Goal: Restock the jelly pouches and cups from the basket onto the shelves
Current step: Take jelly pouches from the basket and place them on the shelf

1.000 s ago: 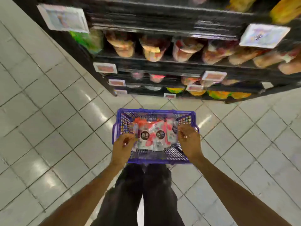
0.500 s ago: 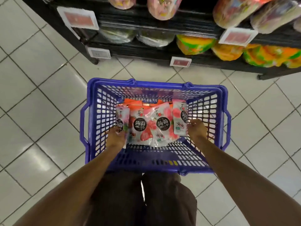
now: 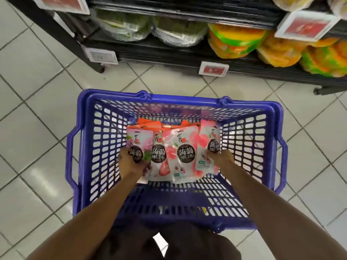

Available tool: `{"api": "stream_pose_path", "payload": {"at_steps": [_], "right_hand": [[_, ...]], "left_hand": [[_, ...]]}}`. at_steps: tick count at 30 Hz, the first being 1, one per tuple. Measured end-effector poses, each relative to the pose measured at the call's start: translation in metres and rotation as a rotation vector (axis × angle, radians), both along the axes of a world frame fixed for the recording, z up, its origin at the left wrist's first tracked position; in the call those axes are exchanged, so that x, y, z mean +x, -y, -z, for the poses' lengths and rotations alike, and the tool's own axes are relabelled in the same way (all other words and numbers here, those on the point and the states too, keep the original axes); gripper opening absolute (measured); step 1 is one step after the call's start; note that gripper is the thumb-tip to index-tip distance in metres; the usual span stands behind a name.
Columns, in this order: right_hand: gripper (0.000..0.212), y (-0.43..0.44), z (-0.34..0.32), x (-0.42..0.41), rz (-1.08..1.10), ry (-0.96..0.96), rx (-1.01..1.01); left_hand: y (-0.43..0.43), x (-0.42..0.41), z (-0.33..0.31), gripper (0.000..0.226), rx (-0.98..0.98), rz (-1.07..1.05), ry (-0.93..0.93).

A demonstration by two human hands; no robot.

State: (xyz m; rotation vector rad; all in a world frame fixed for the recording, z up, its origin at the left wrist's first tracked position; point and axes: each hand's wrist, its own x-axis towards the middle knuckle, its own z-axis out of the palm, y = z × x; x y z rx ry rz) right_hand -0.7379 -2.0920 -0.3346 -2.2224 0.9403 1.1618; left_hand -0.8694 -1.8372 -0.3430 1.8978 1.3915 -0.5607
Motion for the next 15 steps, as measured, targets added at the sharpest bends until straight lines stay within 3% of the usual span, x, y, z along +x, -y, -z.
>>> {"api": "stream_pose_path", "payload": {"at_steps": [4, 9, 13, 15], "right_hand": [[0.076, 0.001, -0.005, -0.013, 0.032, -0.090, 0.100], [0.099, -0.016, -0.006, -0.038, -0.168, -0.047, 0.050], [0.099, -0.024, -0.013, -0.047, -0.156, 0.061, 0.100], [0.100, -0.027, -0.017, -0.050, -0.175, 0.069, 0.132]], "left_hand": [[-0.002, 0.005, -0.004, 0.101, -0.081, 0.031, -0.146], [-0.008, -0.002, -0.004, 0.075, -0.211, 0.110, -0.178], [-0.012, -0.006, -0.014, 0.090, -0.228, 0.195, -0.235], [-0.004, -0.004, -0.017, 0.080, -0.262, 0.123, -0.132]]}}
